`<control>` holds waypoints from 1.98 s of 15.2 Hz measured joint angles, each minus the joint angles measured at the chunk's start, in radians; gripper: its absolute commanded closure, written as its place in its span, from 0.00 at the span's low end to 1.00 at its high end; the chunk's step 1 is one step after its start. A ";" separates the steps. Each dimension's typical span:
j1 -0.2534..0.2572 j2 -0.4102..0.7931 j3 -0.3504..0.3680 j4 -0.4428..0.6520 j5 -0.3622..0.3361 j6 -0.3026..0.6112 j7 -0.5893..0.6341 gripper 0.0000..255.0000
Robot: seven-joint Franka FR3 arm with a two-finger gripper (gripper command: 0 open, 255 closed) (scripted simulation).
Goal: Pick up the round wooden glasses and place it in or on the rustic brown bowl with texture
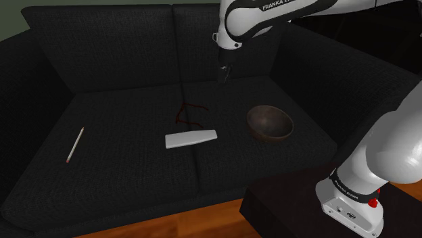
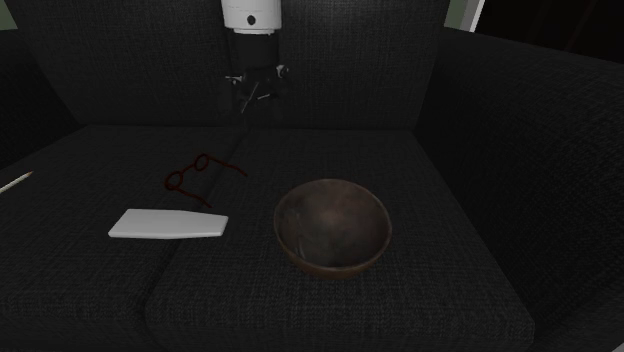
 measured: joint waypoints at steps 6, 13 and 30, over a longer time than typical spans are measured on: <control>0.033 0.229 0.025 0.178 -0.056 0.039 -0.013 0.00; 0.080 0.454 0.038 0.394 -0.114 0.037 -0.022 0.00; 0.083 0.493 0.035 0.363 -0.123 0.107 -0.019 1.00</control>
